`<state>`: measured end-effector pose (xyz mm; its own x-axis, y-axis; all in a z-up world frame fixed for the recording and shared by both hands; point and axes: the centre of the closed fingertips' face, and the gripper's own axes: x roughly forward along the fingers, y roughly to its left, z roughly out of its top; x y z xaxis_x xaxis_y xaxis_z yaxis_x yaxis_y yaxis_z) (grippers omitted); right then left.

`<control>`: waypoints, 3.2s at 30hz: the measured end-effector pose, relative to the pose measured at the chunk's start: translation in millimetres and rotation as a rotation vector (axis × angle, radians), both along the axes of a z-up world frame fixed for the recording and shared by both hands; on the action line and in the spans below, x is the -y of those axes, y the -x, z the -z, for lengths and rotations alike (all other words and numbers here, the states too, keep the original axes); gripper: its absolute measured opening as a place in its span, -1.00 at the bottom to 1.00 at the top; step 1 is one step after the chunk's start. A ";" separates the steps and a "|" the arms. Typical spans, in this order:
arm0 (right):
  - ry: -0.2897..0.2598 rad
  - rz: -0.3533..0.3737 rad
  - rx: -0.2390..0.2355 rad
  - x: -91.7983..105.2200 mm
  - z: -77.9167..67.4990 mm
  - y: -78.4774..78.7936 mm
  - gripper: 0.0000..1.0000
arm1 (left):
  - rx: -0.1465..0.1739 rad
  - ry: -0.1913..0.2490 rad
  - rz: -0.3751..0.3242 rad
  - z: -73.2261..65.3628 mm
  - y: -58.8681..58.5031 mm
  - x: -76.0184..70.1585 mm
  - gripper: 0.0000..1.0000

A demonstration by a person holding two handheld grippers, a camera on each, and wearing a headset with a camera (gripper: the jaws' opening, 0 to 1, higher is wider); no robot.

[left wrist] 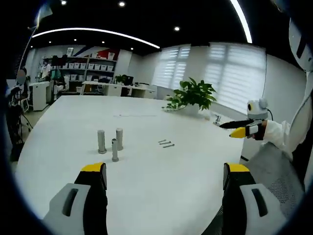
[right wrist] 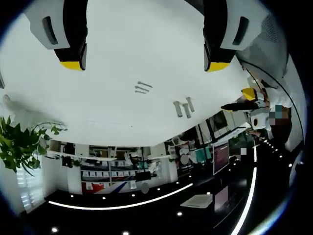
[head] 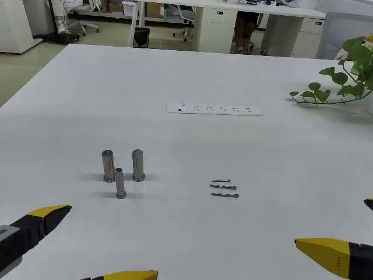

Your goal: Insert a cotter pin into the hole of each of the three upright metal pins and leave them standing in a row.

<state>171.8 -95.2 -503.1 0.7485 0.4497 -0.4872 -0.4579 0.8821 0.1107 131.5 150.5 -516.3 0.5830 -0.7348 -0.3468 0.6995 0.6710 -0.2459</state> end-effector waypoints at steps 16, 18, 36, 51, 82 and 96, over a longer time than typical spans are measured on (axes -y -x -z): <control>0.000 0.008 -0.003 1.7 -0.1 -0.8 0.97 | -0.023 -0.041 0.026 6.9 4.3 0.1 0.97; -0.001 0.009 -0.004 2.4 -0.4 -1.4 0.97 | -0.021 -0.029 0.026 5.3 3.9 1.0 0.97; -0.014 -0.002 -0.010 0.9 -0.8 -2.1 0.97 | -0.020 0.009 -0.012 -2.0 -1.1 -0.6 0.97; -0.025 -0.043 -0.033 -8.6 5.1 -3.6 0.97 | -0.040 -0.034 -0.076 3.5 -5.9 -13.1 0.72; 0.006 -0.026 -0.047 0.1 2.6 -8.0 0.97 | -0.018 -0.032 -0.097 6.2 -43.0 -14.7 0.59; -0.032 -0.004 -0.067 3.1 7.0 -5.4 0.97 | 0.030 -0.047 -0.096 7.7 -112.8 -17.7 0.42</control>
<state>177.1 -98.4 -510.0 0.7128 0.4688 -0.5217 -0.4523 0.8757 0.1690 244.3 168.2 -524.0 0.6607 -0.6581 -0.3612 0.6378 0.7458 -0.1921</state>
